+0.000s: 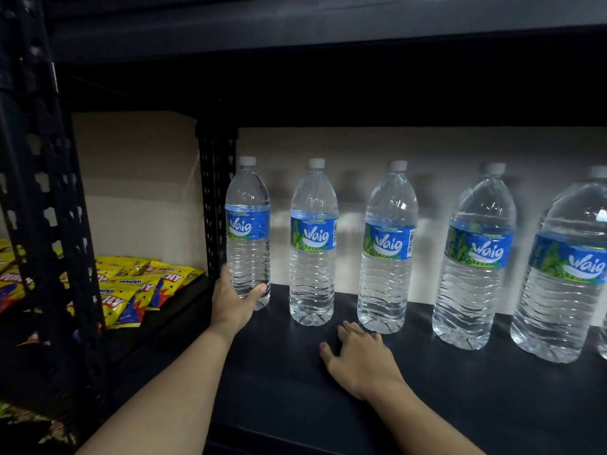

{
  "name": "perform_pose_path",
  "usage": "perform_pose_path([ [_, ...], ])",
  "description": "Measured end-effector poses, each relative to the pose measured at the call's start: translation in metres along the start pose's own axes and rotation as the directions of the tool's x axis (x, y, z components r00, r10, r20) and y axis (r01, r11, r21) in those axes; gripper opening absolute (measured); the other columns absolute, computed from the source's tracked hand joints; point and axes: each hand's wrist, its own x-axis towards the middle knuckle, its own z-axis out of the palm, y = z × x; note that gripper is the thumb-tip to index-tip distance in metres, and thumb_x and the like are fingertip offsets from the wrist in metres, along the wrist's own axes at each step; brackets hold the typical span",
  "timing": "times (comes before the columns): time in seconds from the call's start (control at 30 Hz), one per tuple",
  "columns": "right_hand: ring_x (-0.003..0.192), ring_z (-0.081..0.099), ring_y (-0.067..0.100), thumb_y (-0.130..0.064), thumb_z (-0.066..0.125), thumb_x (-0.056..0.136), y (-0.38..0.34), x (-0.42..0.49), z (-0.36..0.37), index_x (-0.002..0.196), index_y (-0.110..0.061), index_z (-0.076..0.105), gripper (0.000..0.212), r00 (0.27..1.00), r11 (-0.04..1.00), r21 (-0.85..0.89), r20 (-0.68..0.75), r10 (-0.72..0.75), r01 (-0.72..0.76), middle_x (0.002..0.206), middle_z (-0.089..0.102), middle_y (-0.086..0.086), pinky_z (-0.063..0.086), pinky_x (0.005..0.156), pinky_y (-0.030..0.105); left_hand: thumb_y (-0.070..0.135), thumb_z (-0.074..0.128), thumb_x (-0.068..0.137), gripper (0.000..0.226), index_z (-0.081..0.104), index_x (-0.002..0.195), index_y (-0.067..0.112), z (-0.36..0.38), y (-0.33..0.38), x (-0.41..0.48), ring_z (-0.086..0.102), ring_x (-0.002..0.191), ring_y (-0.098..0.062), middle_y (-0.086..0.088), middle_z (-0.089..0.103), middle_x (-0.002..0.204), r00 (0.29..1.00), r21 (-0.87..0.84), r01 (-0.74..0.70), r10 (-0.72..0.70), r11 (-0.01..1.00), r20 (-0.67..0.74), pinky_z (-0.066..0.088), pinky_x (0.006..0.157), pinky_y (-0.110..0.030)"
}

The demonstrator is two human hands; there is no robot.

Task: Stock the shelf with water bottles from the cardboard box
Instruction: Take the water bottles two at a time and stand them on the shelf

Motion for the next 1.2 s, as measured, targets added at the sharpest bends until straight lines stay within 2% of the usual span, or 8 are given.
perform_pose_path([
  [0.17, 0.138, 0.036, 0.021, -0.051, 0.036, 0.098, -0.001, -0.001, -0.002, 0.137, -0.016, 0.048, 0.053, 1.0, 1.0, 0.01, 0.0, 0.004, -0.004, 0.15, 0.041, -0.002, 0.025, 0.115, 0.036, 0.026, 0.083, 0.072, 0.07, 0.045, 0.131, 0.027, -0.003, 0.002, -0.004, 0.056, 0.108, -0.018, 0.0, 0.058, 0.122, 1.0, -0.019, -0.004, 0.004, 1.0, 0.014, 0.042, 0.093, -0.027],
  [0.37, 0.131, 0.043, 0.024, -0.053, 0.043, 0.096, -0.003, -0.001, -0.002, 0.133, -0.016, 0.048, 0.052, 0.999, 0.997, 0.071, -0.041, 0.027, -0.024, 0.142, 0.048, 0.0, 0.03, 0.111, 0.037, 0.013, 0.083, 0.07, 0.069, 0.047, 0.127, 0.028, -0.008, 0.005, -0.01, 0.057, 0.099, -0.011, 0.007, 0.062, 0.113, 0.998, -0.034, -0.018, 0.02, 0.999, 0.057, 0.04, 0.086, -0.023],
  [0.5, 0.144, 0.031, 0.025, -0.054, 0.063, 0.086, -0.009, 0.023, 0.012, 0.154, -0.007, 0.017, 0.095, 0.993, 0.957, 0.282, -0.067, 0.095, -0.072, 0.155, 0.035, 0.007, 0.022, 0.12, 0.038, 0.011, 0.083, 0.071, 0.067, 0.048, 0.127, 0.025, -0.008, 0.003, -0.011, 0.058, 0.098, -0.012, 0.008, 0.061, 0.11, 0.998, -0.042, -0.041, 0.042, 0.998, 0.039, 0.039, 0.086, -0.022],
  [0.57, 0.142, 0.035, 0.025, -0.051, 0.076, 0.075, -0.017, 0.039, 0.02, 0.153, -0.006, 0.017, 0.108, 0.984, 0.88, 0.46, -0.067, 0.164, -0.115, 0.153, 0.039, 0.008, 0.027, 0.118, 0.04, 0.012, 0.083, 0.071, 0.067, 0.048, 0.127, 0.024, -0.008, 0.002, -0.011, 0.058, 0.098, -0.011, 0.008, 0.061, 0.109, 0.998, -0.041, -0.053, 0.054, 0.998, 0.033, 0.039, 0.086, -0.022],
  [0.63, 0.134, 0.047, 0.026, -0.047, 0.081, 0.069, -0.024, 0.053, 0.025, 0.146, -0.012, 0.03, 0.099, 0.969, 0.795, 0.59, -0.084, 0.234, -0.141, 0.142, 0.052, 0.004, 0.035, 0.113, 0.042, 0.013, 0.084, 0.07, 0.068, 0.048, 0.127, 0.026, -0.007, 0.0, -0.009, 0.058, 0.099, -0.012, 0.008, 0.061, 0.11, 0.998, -0.043, -0.052, 0.053, 0.998, 0.033, 0.04, 0.086, -0.023],
  [0.73, 0.126, 0.053, 0.027, -0.046, 0.081, 0.07, -0.03, 0.064, 0.029, 0.134, -0.023, 0.042, 0.078, 0.948, 0.742, 0.651, -0.112, 0.299, -0.158, 0.132, 0.06, -0.001, 0.042, 0.107, 0.042, 0.012, 0.084, 0.069, 0.068, 0.049, 0.125, 0.028, -0.007, -0.001, -0.008, 0.059, 0.098, -0.011, 0.008, 0.063, 0.11, 0.998, -0.058, -0.055, 0.057, 0.997, 0.028, 0.042, 0.087, -0.024],
  [0.97, 0.121, 0.055, 0.027, -0.054, 0.082, 0.064, -0.033, 0.068, 0.03, 0.121, -0.021, 0.047, 0.075, 0.919, 0.759, 0.628, -0.175, 0.353, -0.172, 0.128, 0.057, -0.001, 0.045, 0.101, 0.042, 0.011, 0.084, 0.067, 0.064, 0.052, 0.12, 0.026, -0.006, -0.001, -0.008, 0.061, 0.095, -0.01, 0.006, 0.066, 0.109, 0.998, -0.065, -0.066, 0.066, 0.996, 0.004, 0.042, 0.082, -0.021],
  [1.2, 0.124, 0.051, 0.025, -0.06, 0.08, 0.064, -0.034, 0.07, 0.029, 0.12, -0.018, 0.047, 0.078, 0.912, 0.805, 0.567, -0.215, 0.35, -0.175, 0.126, 0.057, 0.001, 0.041, 0.106, 0.043, 0.013, 0.085, 0.068, 0.065, 0.051, 0.122, 0.025, -0.008, 0.003, -0.01, 0.059, 0.094, -0.008, 0.008, 0.064, 0.108, 0.997, -0.044, -0.071, 0.072, 0.996, 0.009, 0.04, 0.082, -0.019],
])
